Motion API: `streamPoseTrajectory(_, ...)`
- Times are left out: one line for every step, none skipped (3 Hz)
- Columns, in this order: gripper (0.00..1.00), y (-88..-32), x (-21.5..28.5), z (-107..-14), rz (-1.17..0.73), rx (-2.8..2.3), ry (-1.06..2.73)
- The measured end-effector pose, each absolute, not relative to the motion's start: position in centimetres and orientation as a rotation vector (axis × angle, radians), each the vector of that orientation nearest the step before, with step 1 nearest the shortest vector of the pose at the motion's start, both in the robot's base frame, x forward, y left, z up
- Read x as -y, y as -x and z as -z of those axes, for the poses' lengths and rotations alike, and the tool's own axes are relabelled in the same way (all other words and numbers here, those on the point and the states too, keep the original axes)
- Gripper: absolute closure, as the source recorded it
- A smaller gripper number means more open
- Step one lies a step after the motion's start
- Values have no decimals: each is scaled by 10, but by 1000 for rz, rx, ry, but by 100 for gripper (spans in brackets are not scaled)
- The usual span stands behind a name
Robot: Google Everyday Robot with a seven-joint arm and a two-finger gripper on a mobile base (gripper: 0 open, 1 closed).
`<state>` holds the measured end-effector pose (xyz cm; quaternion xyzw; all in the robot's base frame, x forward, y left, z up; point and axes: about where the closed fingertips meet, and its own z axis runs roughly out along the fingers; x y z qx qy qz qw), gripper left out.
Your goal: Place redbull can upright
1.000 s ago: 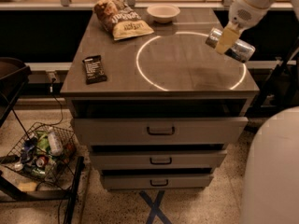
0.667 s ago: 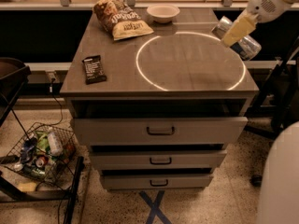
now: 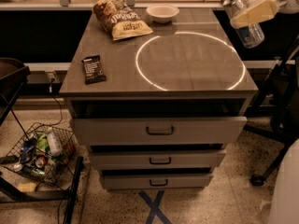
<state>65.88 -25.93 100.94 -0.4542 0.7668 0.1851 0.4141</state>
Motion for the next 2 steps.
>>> streamPoseTrajectory(100,-660,257,-1025,-523,-1803,1124)
streamPoseTrajectory(100,-671,251,-1016,-592,-1758,1088)
